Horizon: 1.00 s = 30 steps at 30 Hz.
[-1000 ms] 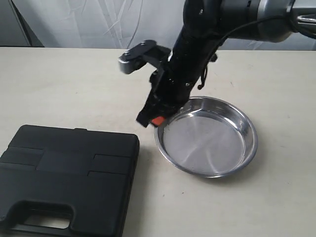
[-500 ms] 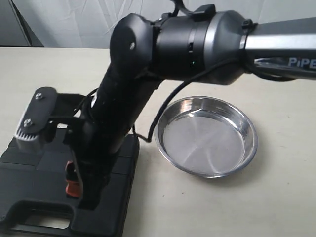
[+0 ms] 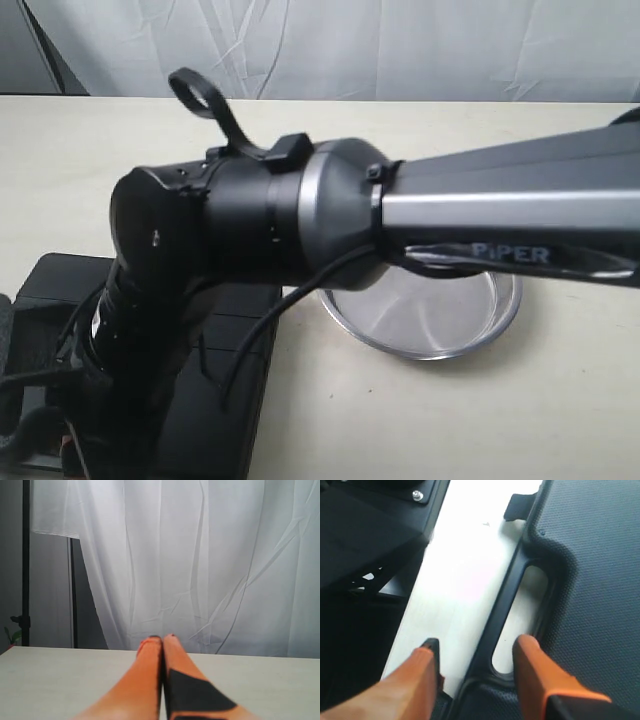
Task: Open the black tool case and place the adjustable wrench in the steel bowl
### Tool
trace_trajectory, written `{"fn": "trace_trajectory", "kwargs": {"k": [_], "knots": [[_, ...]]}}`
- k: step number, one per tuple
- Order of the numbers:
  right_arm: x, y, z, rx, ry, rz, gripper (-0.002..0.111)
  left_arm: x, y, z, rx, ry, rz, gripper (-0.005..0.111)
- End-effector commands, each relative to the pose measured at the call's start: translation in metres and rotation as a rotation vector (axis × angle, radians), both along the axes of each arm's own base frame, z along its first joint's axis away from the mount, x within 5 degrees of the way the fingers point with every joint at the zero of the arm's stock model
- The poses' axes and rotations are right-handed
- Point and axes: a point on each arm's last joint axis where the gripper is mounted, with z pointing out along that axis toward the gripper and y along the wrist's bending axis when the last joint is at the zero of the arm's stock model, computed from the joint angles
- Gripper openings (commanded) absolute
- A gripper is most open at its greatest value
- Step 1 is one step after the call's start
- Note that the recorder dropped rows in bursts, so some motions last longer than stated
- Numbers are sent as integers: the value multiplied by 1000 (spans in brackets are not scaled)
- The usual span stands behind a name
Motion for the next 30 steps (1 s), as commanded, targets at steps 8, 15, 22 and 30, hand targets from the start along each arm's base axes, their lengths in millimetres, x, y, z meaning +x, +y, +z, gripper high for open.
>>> {"fn": "trace_trajectory", "kwargs": {"k": [8, 15, 22, 30], "knots": [[1, 14, -22, 17, -11, -35, 46, 0, 0, 2, 1, -4, -8, 0], [-3, 17, -37, -13, 6, -28, 46, 0, 0, 2, 1, -4, -8, 0], [-7, 20, -47, -33, 20, -26, 46, 0, 0, 2, 1, -4, -8, 0], [-9, 21, -49, -30, 35, -35, 46, 0, 0, 2, 1, -4, -8, 0]]}}
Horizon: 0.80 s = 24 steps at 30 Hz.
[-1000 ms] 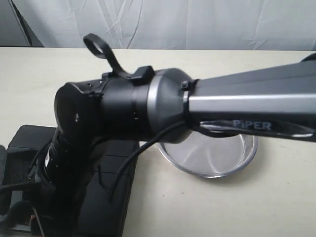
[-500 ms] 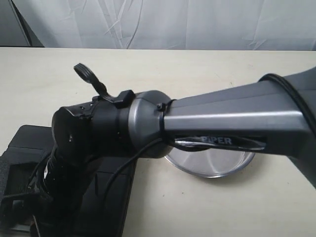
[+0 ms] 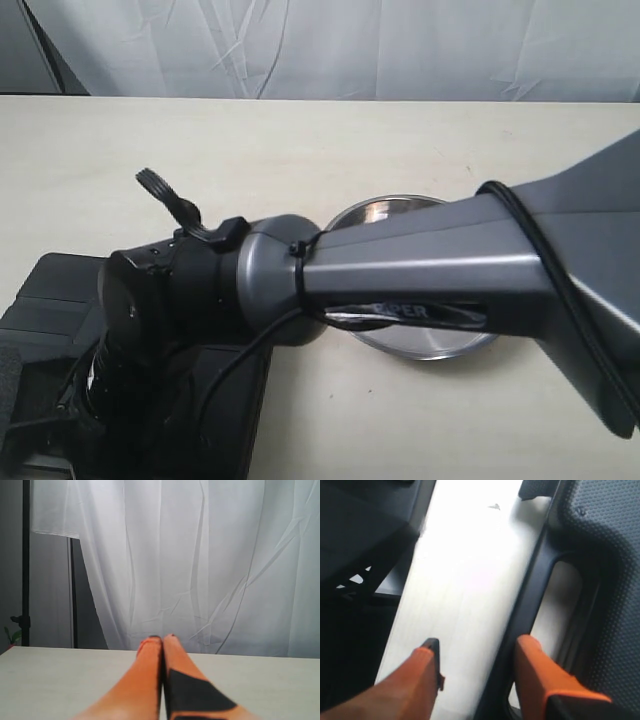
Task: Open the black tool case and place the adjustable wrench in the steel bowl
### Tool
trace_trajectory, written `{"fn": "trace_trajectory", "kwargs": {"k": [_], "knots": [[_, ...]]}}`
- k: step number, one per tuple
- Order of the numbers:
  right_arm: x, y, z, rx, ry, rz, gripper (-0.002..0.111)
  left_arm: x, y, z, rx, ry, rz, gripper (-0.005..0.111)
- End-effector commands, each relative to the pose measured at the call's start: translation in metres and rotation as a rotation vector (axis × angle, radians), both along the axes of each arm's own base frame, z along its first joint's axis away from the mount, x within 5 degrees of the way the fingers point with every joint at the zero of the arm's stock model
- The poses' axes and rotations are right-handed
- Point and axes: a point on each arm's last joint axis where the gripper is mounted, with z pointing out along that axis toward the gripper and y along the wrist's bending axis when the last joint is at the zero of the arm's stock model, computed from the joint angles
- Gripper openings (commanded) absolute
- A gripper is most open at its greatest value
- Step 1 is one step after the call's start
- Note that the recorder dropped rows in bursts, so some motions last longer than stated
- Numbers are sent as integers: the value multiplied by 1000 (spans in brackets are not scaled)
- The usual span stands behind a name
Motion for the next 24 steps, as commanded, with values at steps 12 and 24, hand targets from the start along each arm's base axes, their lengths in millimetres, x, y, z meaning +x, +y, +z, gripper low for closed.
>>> {"fn": "trace_trajectory", "kwargs": {"k": [12, 24], "knots": [[5, 8, -14, 26, -33, -38, 46, 0, 0, 2, 1, -4, -8, 0], [5, 8, -21, 11, -23, -42, 46, 0, 0, 2, 1, -4, -8, 0]]}}
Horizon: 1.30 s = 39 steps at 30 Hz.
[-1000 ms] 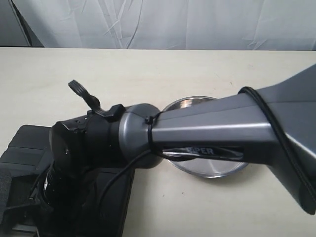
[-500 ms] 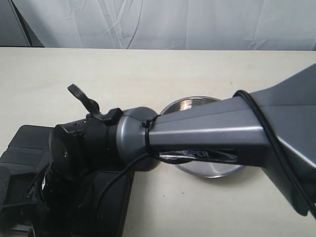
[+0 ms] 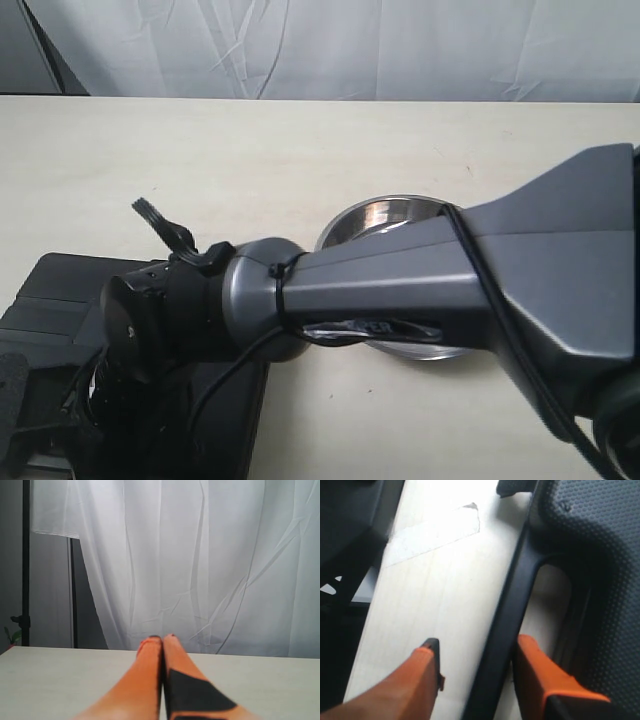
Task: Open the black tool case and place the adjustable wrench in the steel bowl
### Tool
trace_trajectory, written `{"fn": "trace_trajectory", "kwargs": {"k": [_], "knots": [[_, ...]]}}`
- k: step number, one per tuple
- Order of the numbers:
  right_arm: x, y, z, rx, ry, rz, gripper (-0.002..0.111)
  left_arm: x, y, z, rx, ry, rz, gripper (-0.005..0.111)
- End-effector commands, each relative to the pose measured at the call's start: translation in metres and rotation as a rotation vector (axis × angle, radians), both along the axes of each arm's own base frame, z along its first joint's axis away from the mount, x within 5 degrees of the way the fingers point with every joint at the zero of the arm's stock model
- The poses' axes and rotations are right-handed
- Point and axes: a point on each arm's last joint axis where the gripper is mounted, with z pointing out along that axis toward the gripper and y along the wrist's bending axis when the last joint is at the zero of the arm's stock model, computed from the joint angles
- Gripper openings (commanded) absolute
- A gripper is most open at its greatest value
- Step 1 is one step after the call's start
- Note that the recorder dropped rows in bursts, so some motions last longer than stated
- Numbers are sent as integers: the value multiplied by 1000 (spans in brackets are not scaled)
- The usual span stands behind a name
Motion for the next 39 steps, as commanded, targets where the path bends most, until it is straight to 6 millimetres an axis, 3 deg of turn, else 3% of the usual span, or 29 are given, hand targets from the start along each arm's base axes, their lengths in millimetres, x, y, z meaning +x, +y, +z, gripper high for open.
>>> {"fn": "trace_trajectory", "kwargs": {"k": [1, 22, 24, 27, 39], "knots": [[0, 0, 1, 1, -3, 0, 46, 0, 0, 2, 1, -4, -8, 0], [0, 0, 1, 0, -1, -2, 46, 0, 0, 2, 1, -4, -8, 0], [0, 0, 1, 0, -1, -2, 46, 1, 0, -4, 2, 54, -5, 0], [0, 0, 1, 0, -1, -2, 46, 0, 4, -29, 103, 351, 40, 0], [0, 0, 1, -3, 1, 0, 46, -4, 17, -34, 338, 461, 177, 0]]}}
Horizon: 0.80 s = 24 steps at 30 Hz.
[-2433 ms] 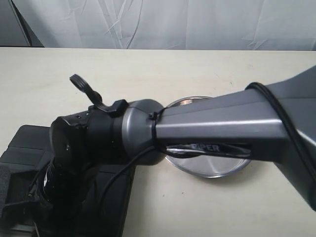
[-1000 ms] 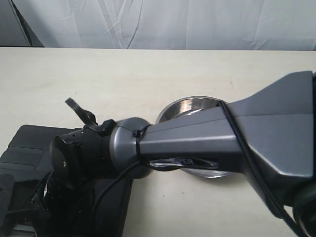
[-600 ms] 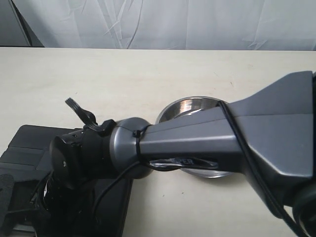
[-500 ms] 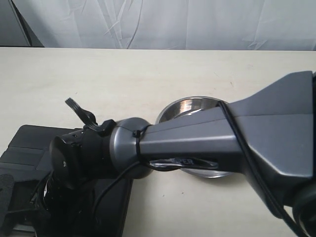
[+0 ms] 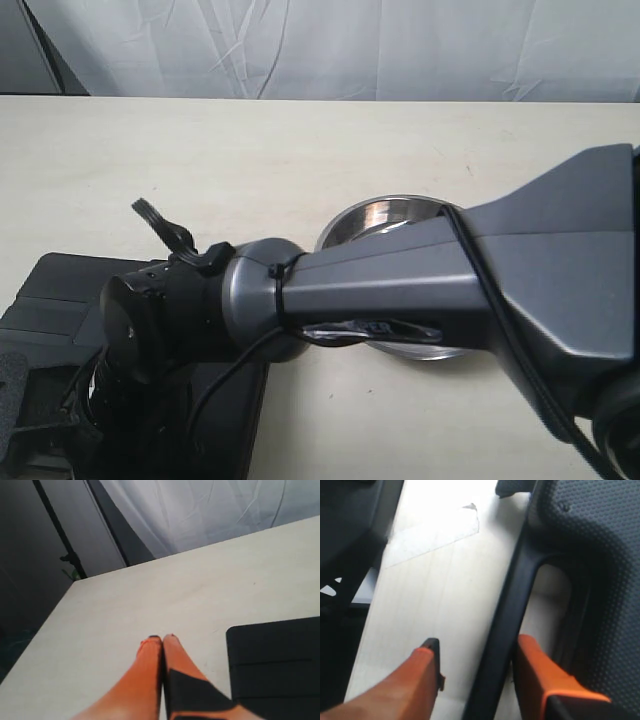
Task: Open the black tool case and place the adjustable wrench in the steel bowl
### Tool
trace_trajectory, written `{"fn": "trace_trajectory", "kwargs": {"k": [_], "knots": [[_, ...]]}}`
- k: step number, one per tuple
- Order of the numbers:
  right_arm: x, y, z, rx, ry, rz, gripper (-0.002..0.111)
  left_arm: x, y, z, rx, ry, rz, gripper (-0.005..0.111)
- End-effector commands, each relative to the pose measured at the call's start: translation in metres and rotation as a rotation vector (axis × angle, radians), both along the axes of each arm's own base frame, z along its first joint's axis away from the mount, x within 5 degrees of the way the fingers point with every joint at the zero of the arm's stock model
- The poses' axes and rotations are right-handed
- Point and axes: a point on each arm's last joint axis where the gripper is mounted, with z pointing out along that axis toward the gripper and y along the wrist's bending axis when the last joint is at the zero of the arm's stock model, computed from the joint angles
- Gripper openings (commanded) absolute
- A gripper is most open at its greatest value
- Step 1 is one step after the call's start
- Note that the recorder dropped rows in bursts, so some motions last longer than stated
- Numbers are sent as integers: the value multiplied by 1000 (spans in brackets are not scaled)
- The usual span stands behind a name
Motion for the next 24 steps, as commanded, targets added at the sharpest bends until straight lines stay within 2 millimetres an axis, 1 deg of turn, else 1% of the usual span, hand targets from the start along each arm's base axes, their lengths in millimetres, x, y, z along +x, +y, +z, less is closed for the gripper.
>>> {"fn": "trace_trajectory", "kwargs": {"k": [1, 4, 10, 16, 19, 22, 23, 24], "knots": [[1, 0, 1, -1, -3, 6, 46, -3, 8, -5, 11, 71, 92, 0], [1, 0, 1, -1, -3, 6, 46, -6, 15, -7, -6, 91, 173, 0], [1, 0, 1, -1, -3, 6, 46, -12, 24, -8, 125, 164, 266, 0], [1, 0, 1, -1, -3, 6, 46, -13, 26, -8, 152, 173, 280, 0], [1, 0, 1, 1, -5, 5, 38, -13, 26, -8, 152, 173, 280, 0], [1, 0, 1, 4, -8, 3, 21, -13, 26, -8, 152, 173, 280, 0], [1, 1, 1, 5, -9, 2, 15, -13, 26, -8, 152, 173, 280, 0], [2, 1, 1, 6, -18, 5, 1, -13, 26, -8, 153, 172, 279, 0]]}}
